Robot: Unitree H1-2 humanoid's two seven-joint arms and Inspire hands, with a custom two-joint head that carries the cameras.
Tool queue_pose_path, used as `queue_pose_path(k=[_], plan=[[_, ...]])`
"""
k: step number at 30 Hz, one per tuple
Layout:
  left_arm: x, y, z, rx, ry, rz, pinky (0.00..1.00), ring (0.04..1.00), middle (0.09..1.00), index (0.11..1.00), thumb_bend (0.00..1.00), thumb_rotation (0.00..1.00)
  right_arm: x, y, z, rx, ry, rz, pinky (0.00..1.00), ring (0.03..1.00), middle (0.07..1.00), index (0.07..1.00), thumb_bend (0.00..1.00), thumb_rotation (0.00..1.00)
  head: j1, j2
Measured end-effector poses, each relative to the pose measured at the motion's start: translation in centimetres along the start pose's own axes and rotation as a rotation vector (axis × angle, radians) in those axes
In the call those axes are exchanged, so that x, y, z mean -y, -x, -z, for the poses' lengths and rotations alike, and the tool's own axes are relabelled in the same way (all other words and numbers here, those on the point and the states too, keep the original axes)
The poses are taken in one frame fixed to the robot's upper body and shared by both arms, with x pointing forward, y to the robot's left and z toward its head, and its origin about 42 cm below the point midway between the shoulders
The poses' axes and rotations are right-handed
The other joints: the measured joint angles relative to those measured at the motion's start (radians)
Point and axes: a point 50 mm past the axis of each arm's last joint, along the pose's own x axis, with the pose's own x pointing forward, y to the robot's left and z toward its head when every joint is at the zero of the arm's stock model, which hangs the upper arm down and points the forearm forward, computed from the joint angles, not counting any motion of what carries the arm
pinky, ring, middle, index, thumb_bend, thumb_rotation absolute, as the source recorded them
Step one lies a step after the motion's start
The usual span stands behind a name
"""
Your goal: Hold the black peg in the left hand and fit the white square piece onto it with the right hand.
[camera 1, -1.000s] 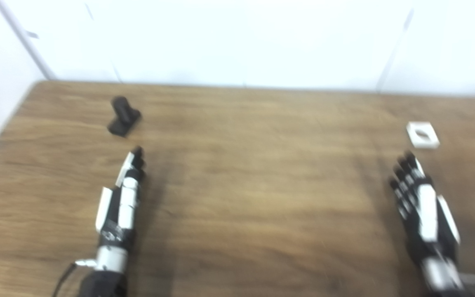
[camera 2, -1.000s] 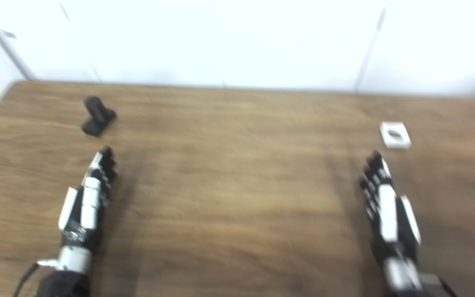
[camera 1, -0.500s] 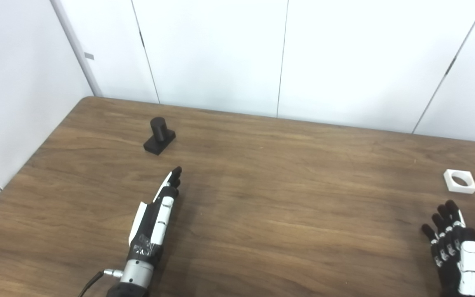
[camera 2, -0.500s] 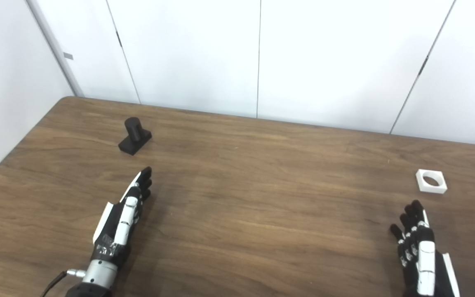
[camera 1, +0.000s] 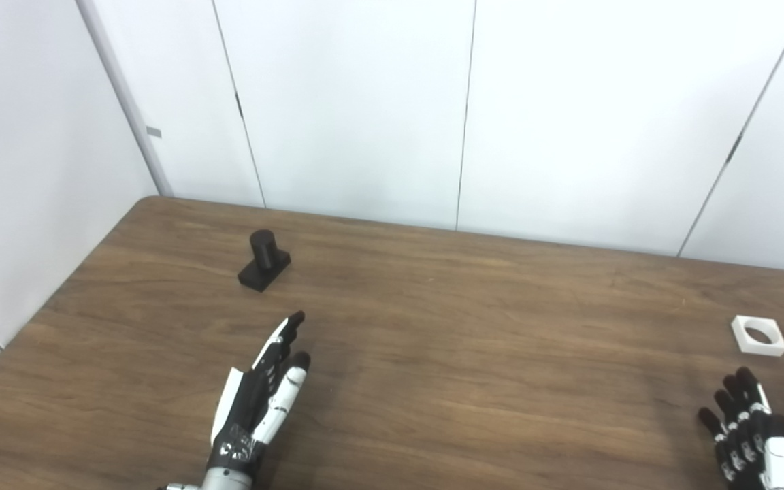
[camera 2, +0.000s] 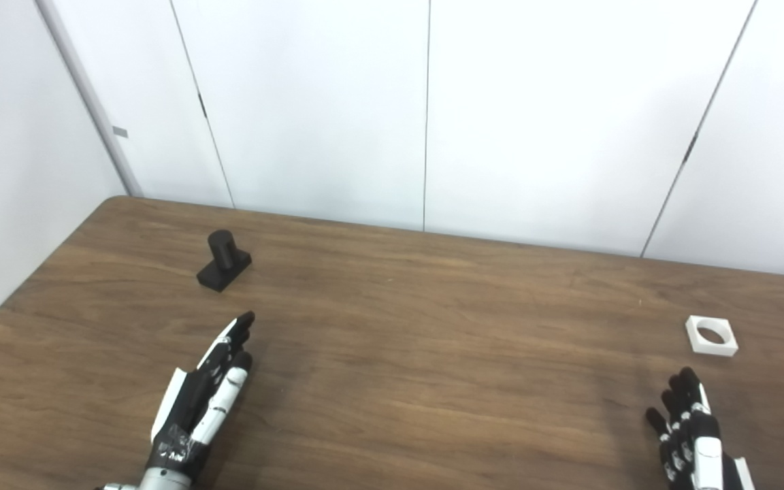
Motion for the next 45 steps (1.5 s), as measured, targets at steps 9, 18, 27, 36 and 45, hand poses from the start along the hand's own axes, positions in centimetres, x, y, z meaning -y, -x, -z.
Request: queue_pose_path(k=[9,18,27,36,45], plan=[[-0.6,-0.3,-1.1,-0.005,-0.134,-0.036,0.87,0.917,0.925,0.913,0.56,0.44,0.1,0.0,0.1,0.016,-0.006,0.001,1.0,1.0,1.0,1.0,0.5,1.0,-0.002,0.003],[-2.5,-2.5,-3.1,0.049,-0.224,-0.18,0.98,0.973,0.937,0.871,0.77,0.32,0.3,0.0,0.2,0.017,-0.006,0.001,1.0,1.0,1.0,1.0,0.51,1.0,-0.003,0.006],[-5.7,-6.5,-4.1,0.054,-0.375,-0.233,1.0,1.0,0.966,0.861,0.81,0.36,0.3,-0.1,0.2,0.016,0.005,-0.002,1.0,1.0,1.0,1.0,0.48,1.0,-0.003,0.006],[-8.1,-8.9,-2.8,-0.009,-0.552,-0.265,1.0,1.0,0.987,0.83,0.84,0.42,0.3,0.0,0.2,0.013,0.009,-0.003,1.0,1.0,1.0,1.0,0.47,1.0,-0.003,0.008],[-9.4,-12.7,-1.9,-0.07,-0.698,-0.351,1.0,1.0,0.961,0.796,0.88,0.42,0.3,0.0,0.2,0.008,0.007,-0.003,1.0,1.0,1.0,1.0,0.45,1.0,-0.002,0.015]])
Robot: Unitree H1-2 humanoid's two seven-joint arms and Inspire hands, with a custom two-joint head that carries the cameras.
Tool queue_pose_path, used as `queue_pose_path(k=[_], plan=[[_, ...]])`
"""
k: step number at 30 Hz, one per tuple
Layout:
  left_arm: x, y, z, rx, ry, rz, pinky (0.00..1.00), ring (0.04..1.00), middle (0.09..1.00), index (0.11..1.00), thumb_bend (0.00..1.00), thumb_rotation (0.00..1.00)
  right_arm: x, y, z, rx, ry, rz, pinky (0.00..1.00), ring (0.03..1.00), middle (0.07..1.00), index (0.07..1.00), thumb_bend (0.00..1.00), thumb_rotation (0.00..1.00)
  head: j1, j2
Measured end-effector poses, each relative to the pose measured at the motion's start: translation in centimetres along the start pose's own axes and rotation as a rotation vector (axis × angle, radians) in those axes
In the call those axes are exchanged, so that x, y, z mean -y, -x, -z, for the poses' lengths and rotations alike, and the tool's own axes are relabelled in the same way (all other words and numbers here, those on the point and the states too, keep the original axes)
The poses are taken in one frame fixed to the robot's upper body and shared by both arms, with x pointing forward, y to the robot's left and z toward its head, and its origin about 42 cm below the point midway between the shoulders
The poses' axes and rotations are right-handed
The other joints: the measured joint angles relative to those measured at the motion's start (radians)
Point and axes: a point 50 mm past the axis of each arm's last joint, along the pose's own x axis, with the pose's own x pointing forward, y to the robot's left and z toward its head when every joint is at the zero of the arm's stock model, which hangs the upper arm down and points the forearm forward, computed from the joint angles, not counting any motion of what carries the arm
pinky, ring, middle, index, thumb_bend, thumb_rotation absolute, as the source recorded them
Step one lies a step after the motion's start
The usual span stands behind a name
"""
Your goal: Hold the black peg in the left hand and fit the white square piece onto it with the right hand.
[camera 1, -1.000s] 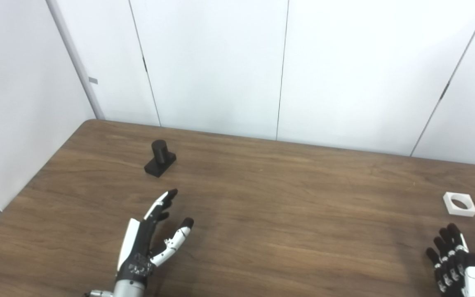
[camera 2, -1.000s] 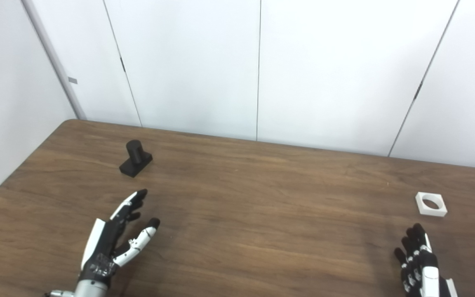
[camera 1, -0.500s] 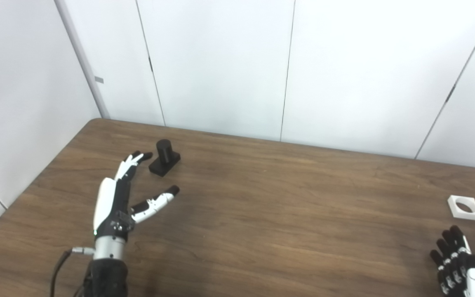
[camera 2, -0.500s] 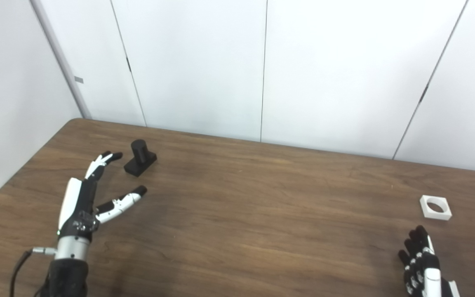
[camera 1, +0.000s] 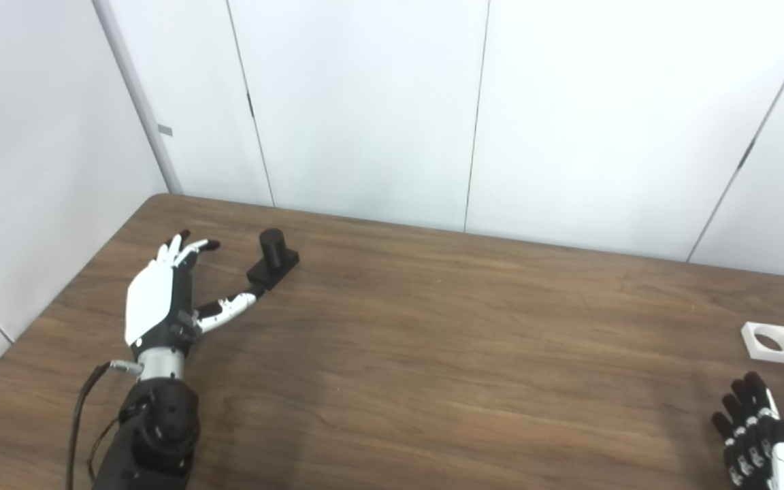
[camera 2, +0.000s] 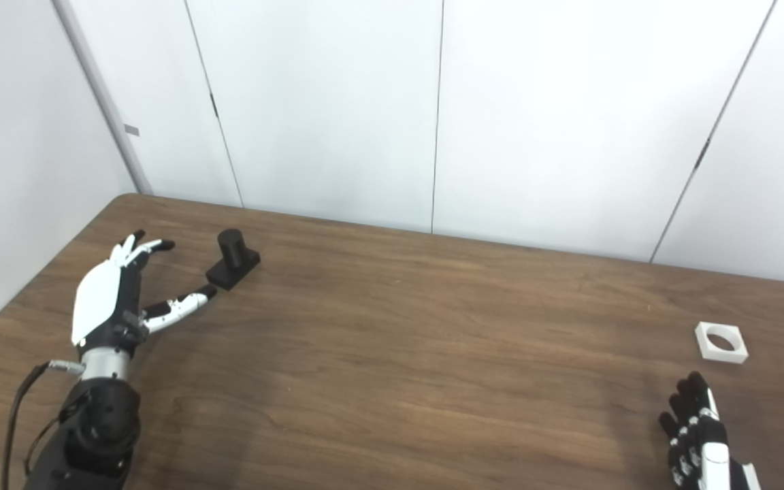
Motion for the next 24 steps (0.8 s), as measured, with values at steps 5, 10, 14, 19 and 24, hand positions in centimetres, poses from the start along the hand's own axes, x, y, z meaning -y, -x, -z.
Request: queue_pose_path(k=[5,10,14,19,24], plan=[[1.2,-0.8,0.2,-0.026,-0.032,0.007,1.0,1.0,0.956,0.792,0.88,0.42,-0.1,0.1,0.0,-0.001,-0.001,-0.002,1.0,1.0,1.0,1.0,0.44,1.0,-0.002,0.003],[2.1,-1.5,0.4,-0.049,-0.044,0.023,1.0,1.0,0.955,0.799,0.88,0.42,-0.1,0.2,0.0,-0.002,0.002,-0.002,1.0,1.0,1.0,1.0,0.45,1.0,-0.003,0.008],[3.0,-2.3,0.2,-0.067,-0.062,0.038,1.0,1.0,0.957,0.804,0.9,0.45,-0.1,0.2,0.0,-0.002,0.001,-0.003,1.0,1.0,1.0,1.0,0.44,1.0,-0.002,0.011],[3.8,-3.0,-0.2,-0.084,-0.078,0.063,1.0,1.0,0.953,0.807,0.91,0.46,-0.1,0.3,0.0,-0.002,0.001,-0.004,1.0,1.0,1.0,1.0,0.44,1.0,-0.002,0.012],[4.6,-3.8,0.1,-0.111,-0.104,0.089,1.0,0.993,0.945,0.804,0.92,0.46,-0.1,0.3,0.0,-0.002,0.0,-0.004,1.0,1.0,1.0,1.0,0.43,1.0,-0.003,0.014]])
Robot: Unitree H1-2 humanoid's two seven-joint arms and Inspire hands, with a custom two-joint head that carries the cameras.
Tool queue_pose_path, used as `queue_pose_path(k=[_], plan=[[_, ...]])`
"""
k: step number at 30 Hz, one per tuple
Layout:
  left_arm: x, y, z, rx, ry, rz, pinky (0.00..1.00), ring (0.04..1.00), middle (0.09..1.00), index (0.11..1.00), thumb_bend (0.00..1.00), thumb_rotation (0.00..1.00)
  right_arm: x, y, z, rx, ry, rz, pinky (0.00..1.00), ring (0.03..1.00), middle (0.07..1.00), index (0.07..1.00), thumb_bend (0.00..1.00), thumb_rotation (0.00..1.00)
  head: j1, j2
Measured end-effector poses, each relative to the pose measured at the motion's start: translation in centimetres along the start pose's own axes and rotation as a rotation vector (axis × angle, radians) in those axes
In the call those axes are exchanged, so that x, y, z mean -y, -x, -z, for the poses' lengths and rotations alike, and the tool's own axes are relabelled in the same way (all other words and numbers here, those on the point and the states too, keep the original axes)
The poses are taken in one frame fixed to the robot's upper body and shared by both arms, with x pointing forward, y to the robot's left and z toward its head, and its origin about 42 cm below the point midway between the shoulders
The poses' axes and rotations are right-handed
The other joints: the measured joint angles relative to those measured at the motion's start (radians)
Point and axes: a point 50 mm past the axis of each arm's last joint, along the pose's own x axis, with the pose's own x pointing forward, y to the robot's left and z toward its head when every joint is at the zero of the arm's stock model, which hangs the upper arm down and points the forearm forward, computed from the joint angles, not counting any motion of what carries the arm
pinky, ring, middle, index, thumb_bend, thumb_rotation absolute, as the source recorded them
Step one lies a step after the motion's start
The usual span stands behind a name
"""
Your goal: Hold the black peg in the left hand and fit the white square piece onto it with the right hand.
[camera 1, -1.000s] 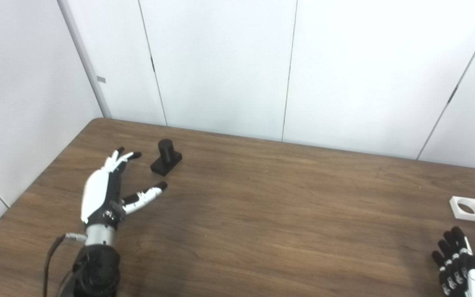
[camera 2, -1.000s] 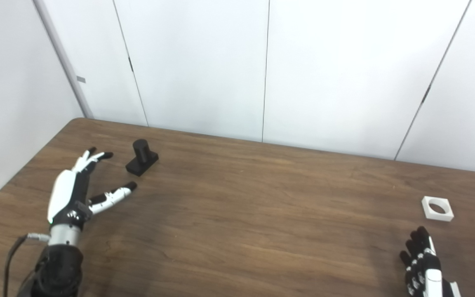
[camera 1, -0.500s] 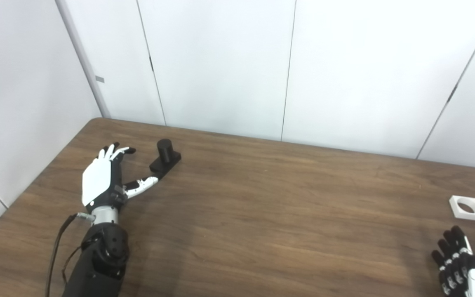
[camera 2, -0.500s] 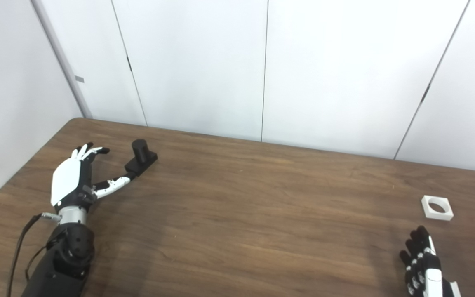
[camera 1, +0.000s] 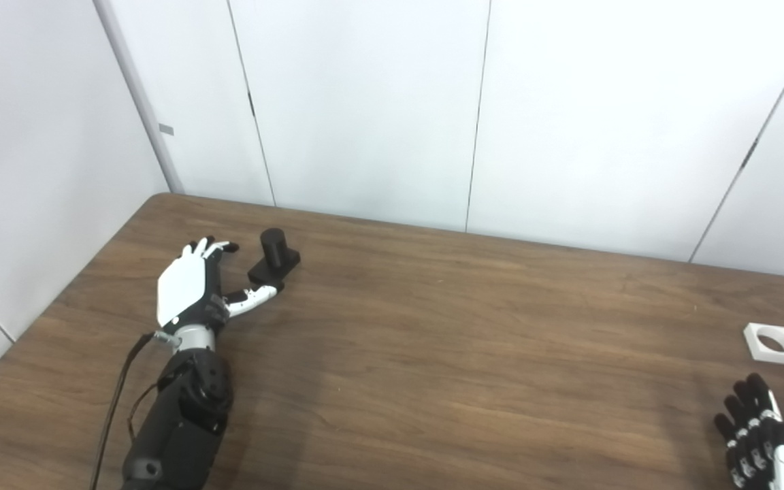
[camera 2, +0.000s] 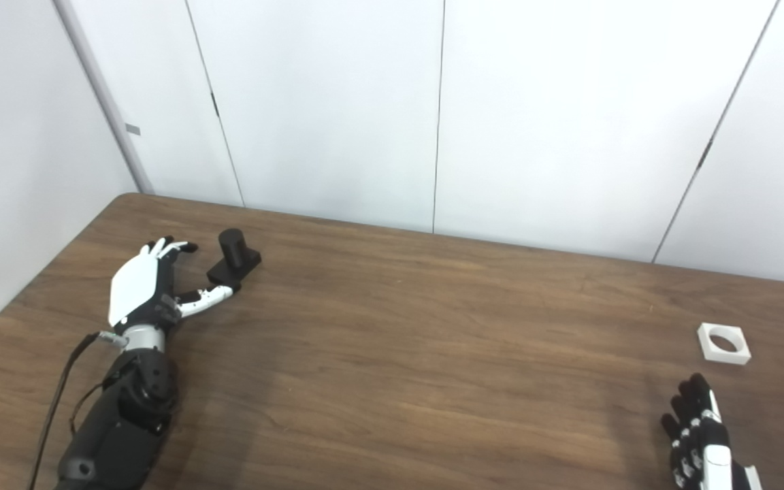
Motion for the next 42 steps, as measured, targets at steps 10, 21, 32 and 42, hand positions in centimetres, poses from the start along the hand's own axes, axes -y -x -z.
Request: queue_pose_path(k=[10,21,32,42], plan=[[1.0,-0.9,-0.6,-0.031,-0.033,0.032,1.0,1.0,0.947,0.798,0.91,0.44,0.0,0.1,0.0,0.003,0.006,0.0,1.0,1.0,1.0,1.0,0.44,1.0,-0.003,0.005],[1.6,-2.3,-1.1,-0.049,-0.037,0.053,1.0,0.997,0.942,0.798,0.9,0.46,0.0,0.1,0.0,0.005,0.01,0.003,1.0,1.0,1.0,1.0,0.45,1.0,-0.011,0.005],[2.1,-2.9,-1.8,-0.044,-0.043,0.071,1.0,0.999,0.939,0.79,0.89,0.43,-0.1,0.3,0.0,0.006,0.013,0.003,1.0,1.0,1.0,1.0,0.45,1.0,-0.02,0.011],[2.2,-3.2,-2.5,-0.041,-0.051,0.078,1.0,1.0,0.935,0.77,0.88,0.44,-0.1,0.3,0.0,0.001,0.017,0.007,1.0,1.0,1.0,1.0,0.45,1.0,-0.025,0.014]])
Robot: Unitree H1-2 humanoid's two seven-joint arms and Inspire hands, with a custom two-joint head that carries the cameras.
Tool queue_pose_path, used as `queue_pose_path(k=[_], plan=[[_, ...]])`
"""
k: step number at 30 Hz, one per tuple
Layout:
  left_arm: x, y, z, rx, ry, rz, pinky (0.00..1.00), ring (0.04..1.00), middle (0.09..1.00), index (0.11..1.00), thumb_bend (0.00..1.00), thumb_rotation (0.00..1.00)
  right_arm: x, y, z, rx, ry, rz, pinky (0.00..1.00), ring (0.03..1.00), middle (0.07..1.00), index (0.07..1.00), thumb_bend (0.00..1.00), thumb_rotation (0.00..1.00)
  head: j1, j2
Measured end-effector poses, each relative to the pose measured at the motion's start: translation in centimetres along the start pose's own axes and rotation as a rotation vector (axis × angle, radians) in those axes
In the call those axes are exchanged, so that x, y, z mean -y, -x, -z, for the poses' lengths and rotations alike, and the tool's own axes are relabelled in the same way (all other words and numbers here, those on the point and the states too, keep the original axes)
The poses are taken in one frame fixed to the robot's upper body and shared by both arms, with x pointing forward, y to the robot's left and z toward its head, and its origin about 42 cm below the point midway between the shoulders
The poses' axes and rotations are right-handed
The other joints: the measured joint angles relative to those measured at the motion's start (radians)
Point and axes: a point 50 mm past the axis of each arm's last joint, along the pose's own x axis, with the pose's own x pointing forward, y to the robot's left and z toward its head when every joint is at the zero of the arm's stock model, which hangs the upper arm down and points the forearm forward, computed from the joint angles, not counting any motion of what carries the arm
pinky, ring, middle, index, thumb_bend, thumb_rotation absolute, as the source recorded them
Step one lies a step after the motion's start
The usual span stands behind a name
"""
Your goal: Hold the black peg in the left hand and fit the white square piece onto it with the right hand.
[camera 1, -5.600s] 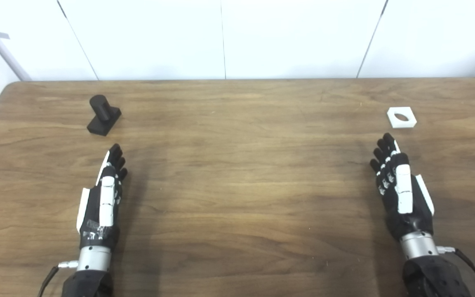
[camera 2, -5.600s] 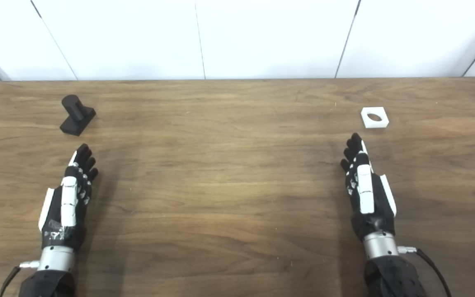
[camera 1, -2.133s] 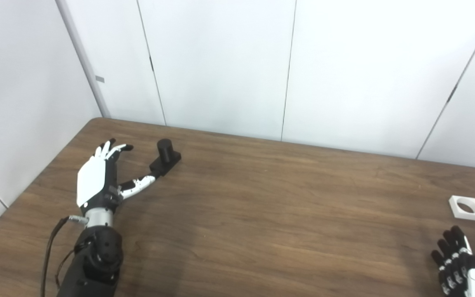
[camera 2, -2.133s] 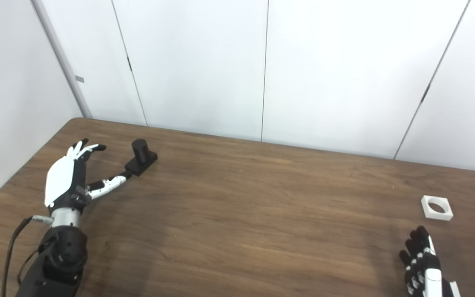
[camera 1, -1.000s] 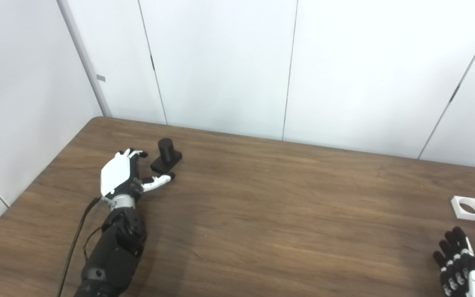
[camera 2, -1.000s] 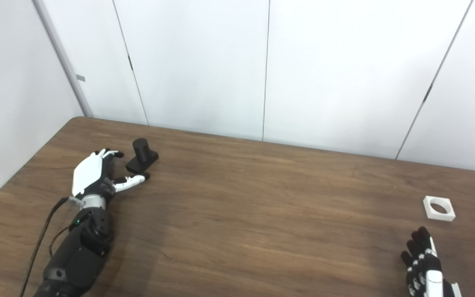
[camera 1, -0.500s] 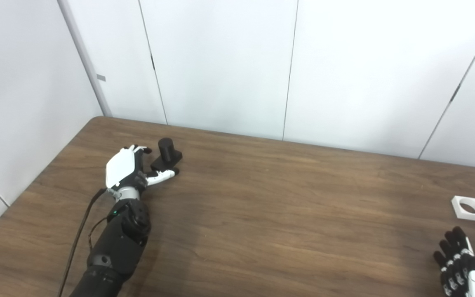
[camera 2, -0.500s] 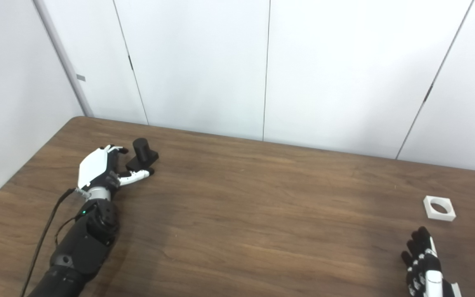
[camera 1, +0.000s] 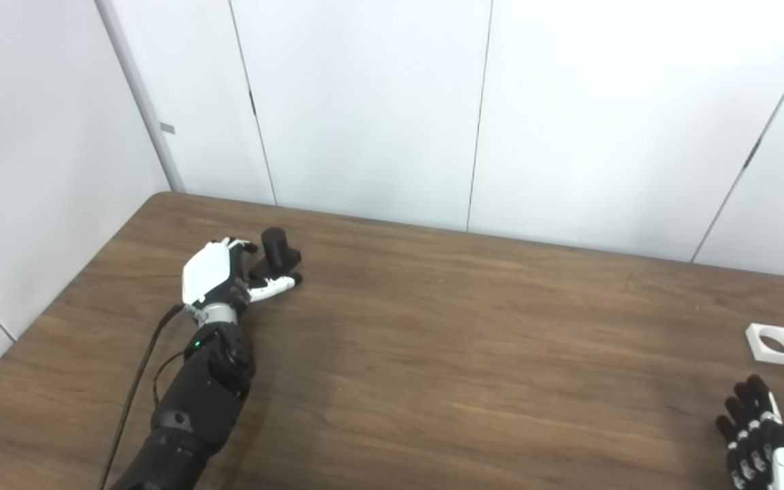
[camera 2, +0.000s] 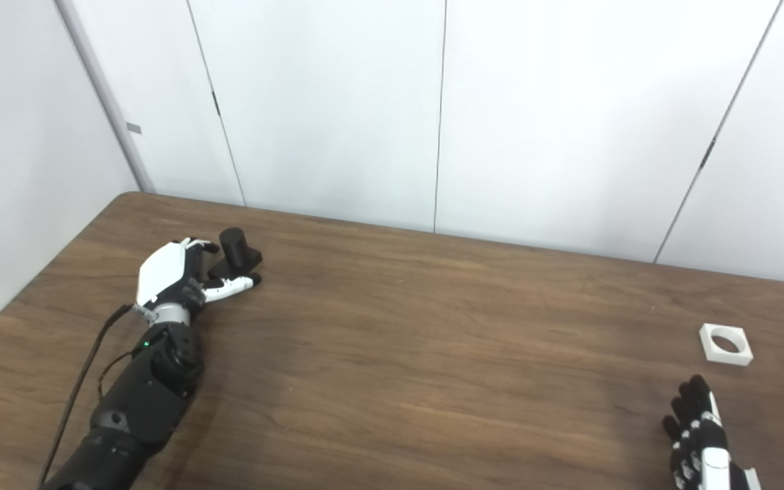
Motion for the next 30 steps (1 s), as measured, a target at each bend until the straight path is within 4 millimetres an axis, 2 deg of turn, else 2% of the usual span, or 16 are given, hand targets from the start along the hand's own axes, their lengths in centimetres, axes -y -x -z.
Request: queue_pose_path(k=[6,14,16,17,18,21,30], plan=[[0.0,-0.1,-0.01,-0.004,-0.01,-0.005,1.0,1.0,0.929,0.735,0.86,0.41,-0.01,0.01,0.0,-0.004,-0.007,0.0,1.0,1.0,1.0,1.0,0.44,1.0,-0.002,0.005],[-0.24,-0.46,0.3,0.01,-0.006,-0.032,1.0,0.966,0.853,0.566,0.8,0.27,-0.01,0.0,-0.01,-0.004,-0.007,0.0,1.0,1.0,1.0,1.0,0.46,1.0,0.0,0.008],[-0.23,-0.63,0.36,0.008,-0.009,-0.044,1.0,0.954,0.838,0.549,0.79,0.25,-0.01,0.0,-0.01,-0.004,-0.005,-0.001,1.0,1.0,1.0,1.0,0.46,1.0,0.0,0.008],[-0.2,-0.77,0.38,0.007,-0.01,-0.046,1.0,0.94,0.818,0.511,0.64,0.14,-0.01,-0.01,-0.01,-0.004,-0.004,-0.001,1.0,1.0,1.0,1.0,0.46,1.0,0.0,0.008],[-0.21,-0.85,0.38,0.007,-0.004,-0.05,1.0,0.933,0.807,0.497,0.58,0.1,-0.01,-0.02,-0.02,-0.004,-0.004,-0.001,1.0,1.0,1.0,1.0,0.45,1.0,0.0,0.008],[-0.12,-0.87,0.46,0.011,0.007,-0.055,1.0,0.912,0.784,0.484,0.53,0.06,-0.01,-0.03,-0.03,-0.004,-0.004,-0.001,1.0,1.0,1.0,1.0,0.44,1.0,0.0,0.008],[-0.29,-0.99,0.68,0.007,-0.01,-0.049,1.0,0.872,0.759,0.485,0.52,0.05,0.03,-0.03,-0.07,-0.004,0.001,-0.001,1.0,1.0,1.0,1.0,0.44,1.0,0.0,0.018]])
